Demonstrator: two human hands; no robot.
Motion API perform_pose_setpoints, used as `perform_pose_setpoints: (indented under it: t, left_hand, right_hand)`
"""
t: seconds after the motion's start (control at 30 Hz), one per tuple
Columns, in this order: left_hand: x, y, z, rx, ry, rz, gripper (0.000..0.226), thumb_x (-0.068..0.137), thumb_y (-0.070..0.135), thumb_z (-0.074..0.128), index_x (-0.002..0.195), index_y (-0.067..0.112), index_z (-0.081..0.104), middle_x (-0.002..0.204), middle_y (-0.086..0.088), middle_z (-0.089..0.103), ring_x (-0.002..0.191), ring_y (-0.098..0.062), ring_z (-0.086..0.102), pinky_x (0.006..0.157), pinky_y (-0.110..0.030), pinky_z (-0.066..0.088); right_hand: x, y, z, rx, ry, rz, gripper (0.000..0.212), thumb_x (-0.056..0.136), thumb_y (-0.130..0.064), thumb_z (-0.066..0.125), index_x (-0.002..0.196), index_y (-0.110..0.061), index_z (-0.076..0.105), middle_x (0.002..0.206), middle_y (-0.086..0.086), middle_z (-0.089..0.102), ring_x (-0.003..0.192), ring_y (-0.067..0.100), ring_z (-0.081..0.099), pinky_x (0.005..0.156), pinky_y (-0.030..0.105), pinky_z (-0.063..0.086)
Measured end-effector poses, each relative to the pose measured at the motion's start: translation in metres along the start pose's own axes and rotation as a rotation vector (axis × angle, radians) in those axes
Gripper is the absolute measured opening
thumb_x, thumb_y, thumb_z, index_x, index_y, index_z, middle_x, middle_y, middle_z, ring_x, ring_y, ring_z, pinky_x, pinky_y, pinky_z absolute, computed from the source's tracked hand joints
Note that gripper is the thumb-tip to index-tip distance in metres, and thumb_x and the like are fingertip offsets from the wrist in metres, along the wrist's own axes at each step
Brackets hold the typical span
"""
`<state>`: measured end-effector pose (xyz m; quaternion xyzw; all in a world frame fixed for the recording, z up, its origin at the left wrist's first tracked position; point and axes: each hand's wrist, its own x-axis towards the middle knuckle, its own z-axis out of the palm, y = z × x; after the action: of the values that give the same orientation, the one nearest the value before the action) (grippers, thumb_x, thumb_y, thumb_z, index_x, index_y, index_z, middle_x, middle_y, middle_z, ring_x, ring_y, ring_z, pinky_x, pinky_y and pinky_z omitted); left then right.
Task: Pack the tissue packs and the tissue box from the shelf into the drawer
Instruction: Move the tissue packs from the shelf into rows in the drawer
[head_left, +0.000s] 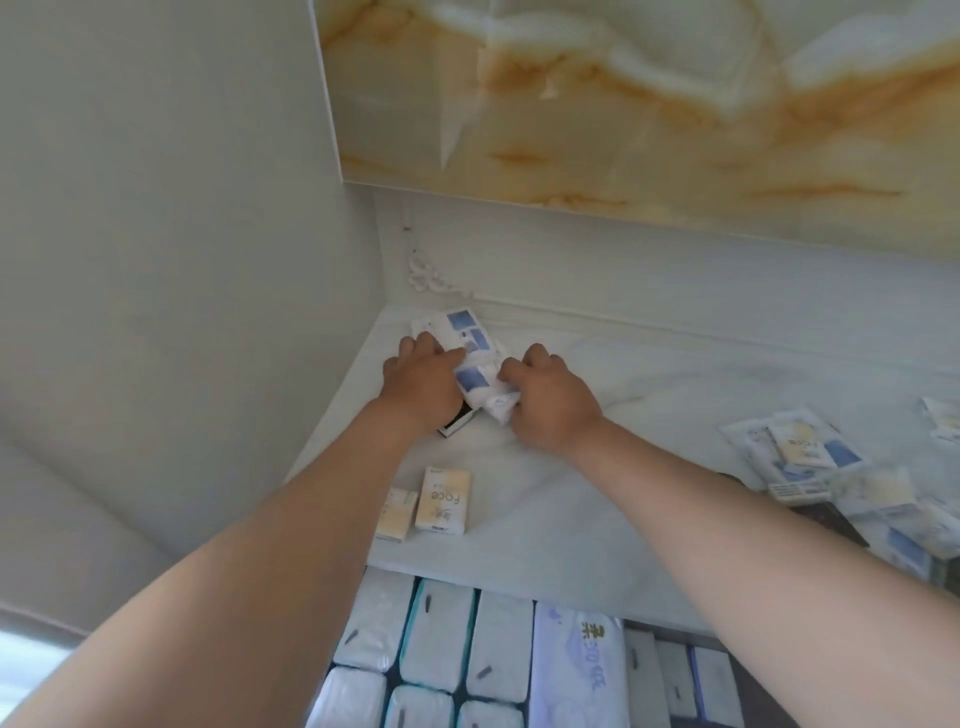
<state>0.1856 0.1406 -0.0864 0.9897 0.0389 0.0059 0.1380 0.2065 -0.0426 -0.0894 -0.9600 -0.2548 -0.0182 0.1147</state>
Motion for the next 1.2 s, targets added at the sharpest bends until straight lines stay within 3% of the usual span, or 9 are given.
perform_pose_setpoints:
  t: [0.1, 0.2, 0.43, 0.6, 0.73, 0.8, 0.87, 1.03, 1.2]
  left_hand:
    - [0.0, 0.002, 0.007, -0.243, 0.069, -0.008, 0.051, 0.085, 0.007, 0.055, 0.132, 0.027, 0.055, 0.144, -0.005, 0.036, 0.133, -0.028, 0.034, 0.113, -0.042, 0.028]
    - [-0.002, 0.002, 0.008, -0.389, 0.156, 0.014, 0.042, 0.085, -0.007, 0.05, 0.119, 0.013, 0.065, 0.127, -0.012, 0.061, 0.115, -0.029, 0.058, 0.098, -0.031, 0.045]
    - [-0.014, 0.043, -0.017, -0.48, 0.241, 0.156, 0.021, 0.092, 0.006, 0.058, 0.104, 0.011, 0.074, 0.101, -0.003, 0.073, 0.094, -0.018, 0.065, 0.079, -0.018, 0.043]
    - [-0.045, 0.085, -0.01, -0.458, 0.21, 0.202, 0.018, 0.093, 0.016, 0.059, 0.104, 0.02, 0.072, 0.103, 0.006, 0.072, 0.095, -0.013, 0.063, 0.084, -0.027, 0.047]
    - [-0.068, 0.114, -0.019, -0.583, 0.048, 0.299, 0.013, 0.091, 0.027, 0.064, 0.101, 0.022, 0.072, 0.099, 0.009, 0.071, 0.098, -0.011, 0.062, 0.085, -0.027, 0.045]
    - [-0.083, 0.127, -0.026, -0.524, -0.07, 0.332, 0.043, 0.074, 0.05, 0.077, 0.111, 0.03, 0.067, 0.106, 0.013, 0.065, 0.105, -0.007, 0.052, 0.087, -0.024, 0.04]
    - [-0.099, 0.137, -0.024, -0.376, -0.115, 0.358, 0.07, 0.061, 0.05, 0.086, 0.123, 0.031, 0.058, 0.111, 0.009, 0.057, 0.109, -0.01, 0.044, 0.087, -0.025, 0.037]
    - [-0.14, 0.161, -0.011, -0.451, 0.028, 0.401, 0.041, 0.077, 0.02, 0.079, 0.115, 0.018, 0.063, 0.104, -0.001, 0.06, 0.096, -0.019, 0.056, 0.078, -0.025, 0.038]
    - [-0.168, 0.169, -0.014, -0.522, 0.003, 0.382, 0.036, 0.08, 0.01, 0.075, 0.114, 0.016, 0.066, 0.108, -0.002, 0.064, 0.098, -0.016, 0.055, 0.078, -0.015, 0.035]
  right_hand:
    - [-0.009, 0.012, 0.0, 0.062, 0.022, 0.013, 0.041, 0.088, -0.02, 0.059, 0.129, -0.017, 0.057, 0.13, 0.011, 0.045, 0.101, 0.035, 0.056, 0.077, 0.036, 0.049]
    - [-0.016, 0.021, 0.0, 0.075, -0.018, -0.043, 0.043, 0.093, -0.015, 0.055, 0.136, -0.017, 0.054, 0.137, 0.011, 0.045, 0.099, 0.038, 0.061, 0.081, 0.041, 0.051]
    - [-0.042, 0.029, -0.02, 0.063, 0.058, -0.001, 0.035, 0.102, -0.028, 0.049, 0.133, -0.014, 0.052, 0.148, 0.009, 0.037, 0.104, 0.036, 0.06, 0.077, 0.041, 0.049]
    - [-0.083, 0.043, -0.04, 0.059, 0.107, 0.042, 0.021, 0.102, -0.022, 0.05, 0.115, -0.006, 0.052, 0.166, 0.006, 0.012, 0.1, 0.038, 0.064, 0.069, 0.044, 0.052]
    - [-0.128, 0.056, -0.064, 0.075, 0.106, 0.028, 0.033, 0.103, -0.031, 0.051, 0.122, -0.005, 0.055, 0.144, 0.005, 0.042, 0.094, 0.04, 0.063, 0.074, 0.043, 0.048]
    - [-0.149, 0.06, -0.076, 0.104, 0.106, 0.027, 0.034, 0.101, -0.032, 0.053, 0.122, -0.005, 0.055, 0.131, 0.007, 0.048, 0.088, 0.038, 0.062, 0.073, 0.043, 0.047]
    - [-0.169, 0.061, -0.086, 0.144, 0.103, 0.039, 0.034, 0.101, -0.032, 0.054, 0.123, -0.006, 0.055, 0.129, 0.006, 0.048, 0.091, 0.037, 0.062, 0.074, 0.042, 0.047]
    - [-0.213, 0.055, -0.095, 0.277, 0.187, 0.128, 0.037, 0.094, -0.039, 0.064, 0.116, -0.018, 0.044, 0.101, -0.003, 0.053, 0.08, 0.027, 0.06, 0.065, 0.039, 0.046]
    - [-0.239, 0.054, -0.099, 0.482, -0.005, 0.278, 0.081, 0.067, -0.034, 0.085, 0.135, -0.033, 0.041, 0.121, -0.004, 0.048, 0.108, 0.019, 0.052, 0.086, 0.033, 0.047]
